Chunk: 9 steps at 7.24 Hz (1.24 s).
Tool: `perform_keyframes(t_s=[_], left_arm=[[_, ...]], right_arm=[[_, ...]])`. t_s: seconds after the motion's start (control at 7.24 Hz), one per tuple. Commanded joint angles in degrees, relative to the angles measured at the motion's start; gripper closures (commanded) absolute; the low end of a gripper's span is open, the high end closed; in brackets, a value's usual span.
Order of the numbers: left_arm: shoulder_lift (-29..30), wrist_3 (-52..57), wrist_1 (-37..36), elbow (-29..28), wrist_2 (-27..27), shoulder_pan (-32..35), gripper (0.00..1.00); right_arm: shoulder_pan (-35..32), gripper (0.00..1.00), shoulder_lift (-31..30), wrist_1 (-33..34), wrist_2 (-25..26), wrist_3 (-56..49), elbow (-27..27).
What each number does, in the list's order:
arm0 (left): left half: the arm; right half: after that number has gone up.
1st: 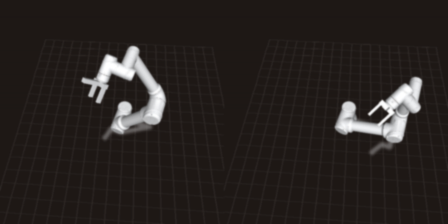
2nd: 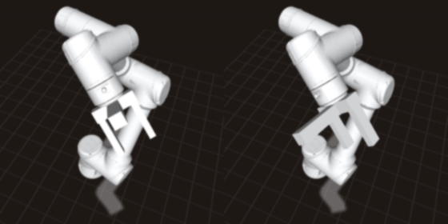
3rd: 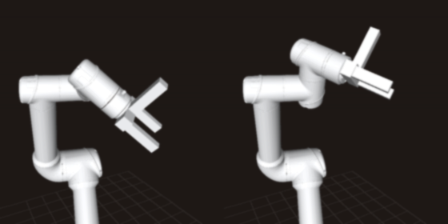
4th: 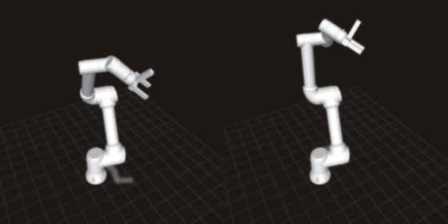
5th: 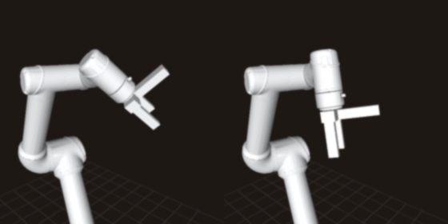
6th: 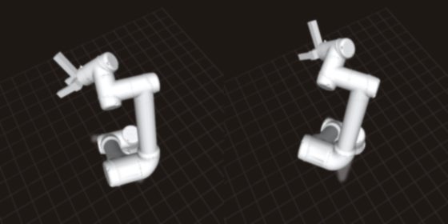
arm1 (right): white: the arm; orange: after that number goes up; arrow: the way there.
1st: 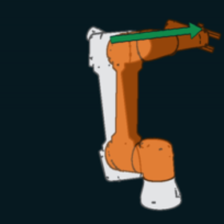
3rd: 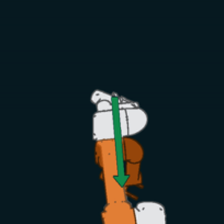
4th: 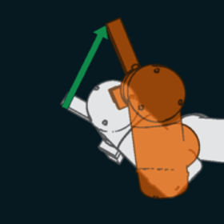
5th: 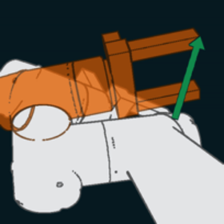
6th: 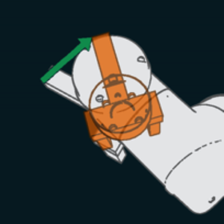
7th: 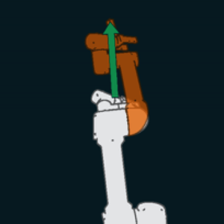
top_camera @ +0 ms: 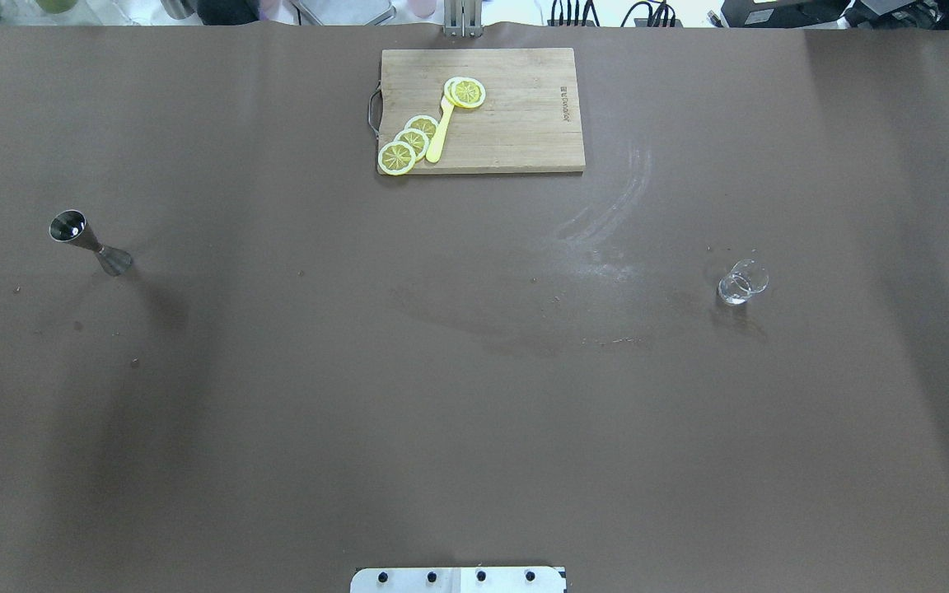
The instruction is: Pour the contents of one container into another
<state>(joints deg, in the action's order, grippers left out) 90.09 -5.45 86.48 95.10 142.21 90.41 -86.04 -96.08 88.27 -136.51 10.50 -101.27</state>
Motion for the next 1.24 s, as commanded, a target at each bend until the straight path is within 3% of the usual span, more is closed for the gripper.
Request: perform_keyframes(t_s=[0.0, 0.41, 0.69, 0.83, 1.1], left_arm=[[0.0, 0.0, 0.0, 0.0, -0.09, 0.03, 0.01], [0.09, 0.0, 0.0, 0.0, -0.35, 0.03, 0.01], [0.09, 0.0, 0.0, 0.08, -0.35, -0.06, 0.01], [0.09, 0.17, 0.0, 0.09, -0.44, 0.03, 0.01], [0.17, 0.26, 0.18, -0.61, -0.26, -0.06, 0.01]], right_arm=[[0.08, 0.0, 2.38, -0.02, -1.99, 0.05, -0.51], [0.34, 0.0, 5.28, 0.07, -2.88, -0.39, -0.42], [3.68, 0.0, 7.39, -0.37, -7.69, -0.57, -0.42], [4.12, 0.0, 8.27, -4.12, -10.41, -0.74, -0.77], [9.03, 0.0, 8.28, -18.25, -11.76, -0.92, 0.01]])
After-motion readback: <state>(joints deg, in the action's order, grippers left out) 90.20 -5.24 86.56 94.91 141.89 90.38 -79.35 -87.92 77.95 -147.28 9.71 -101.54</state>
